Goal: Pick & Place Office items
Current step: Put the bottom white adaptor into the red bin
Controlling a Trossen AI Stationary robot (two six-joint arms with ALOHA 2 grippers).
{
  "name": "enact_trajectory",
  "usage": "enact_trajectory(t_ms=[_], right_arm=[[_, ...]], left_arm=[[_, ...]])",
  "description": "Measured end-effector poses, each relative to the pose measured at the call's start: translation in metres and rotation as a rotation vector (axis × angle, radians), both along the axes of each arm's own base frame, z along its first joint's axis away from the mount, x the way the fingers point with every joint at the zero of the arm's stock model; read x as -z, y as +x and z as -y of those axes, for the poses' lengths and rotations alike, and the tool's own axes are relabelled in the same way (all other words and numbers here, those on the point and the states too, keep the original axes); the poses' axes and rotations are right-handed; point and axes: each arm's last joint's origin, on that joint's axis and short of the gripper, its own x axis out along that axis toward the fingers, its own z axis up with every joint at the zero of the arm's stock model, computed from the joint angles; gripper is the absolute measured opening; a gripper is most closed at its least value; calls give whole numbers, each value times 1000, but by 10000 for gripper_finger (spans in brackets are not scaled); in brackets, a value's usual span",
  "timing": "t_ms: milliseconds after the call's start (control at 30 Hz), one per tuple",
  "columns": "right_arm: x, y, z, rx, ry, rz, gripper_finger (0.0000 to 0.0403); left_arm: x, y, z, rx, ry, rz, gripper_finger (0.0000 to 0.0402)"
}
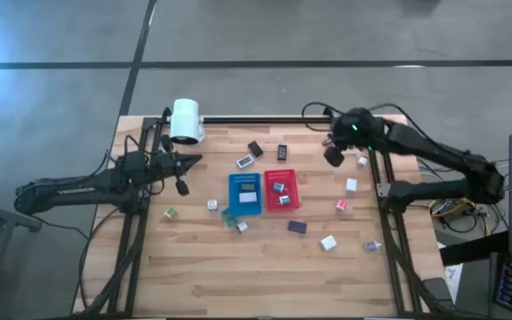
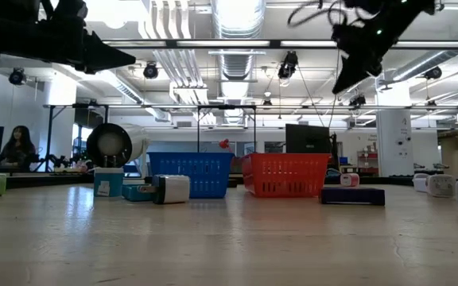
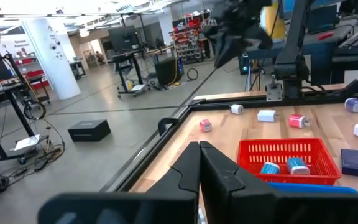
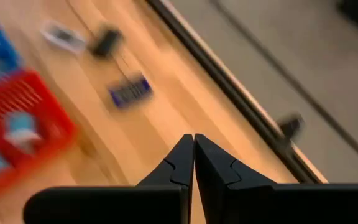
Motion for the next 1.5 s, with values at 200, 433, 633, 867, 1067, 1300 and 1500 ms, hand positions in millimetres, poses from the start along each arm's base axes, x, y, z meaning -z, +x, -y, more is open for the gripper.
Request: enact_trajectory(t_ms=[200,433,633,867,1067,1300,1500], right_arm=[[11,11,22,-60,152,-268,8],[18,19,11,-240,388,-385,8],[15,19,-6,-300,449,-425,8],[22,17,-24,-392,590,-451,9],[35,25,-46,-490,600,-484,39],[46,36,-81,-598,604,-468,120],[52,48,-120,-737,558,-420,181]], left_arm=[[1,0,0,0,-2,-9,7],[5,0,0,0,-10,-44,6],[5,0,0,0,-38,-43,9],[6,0,0,-1,-52,-45,10],[6,0,0,1,-53,-48,11],[7,0,0,2,-54,-52,11],[7,0,0,2,-54,-53,11]])
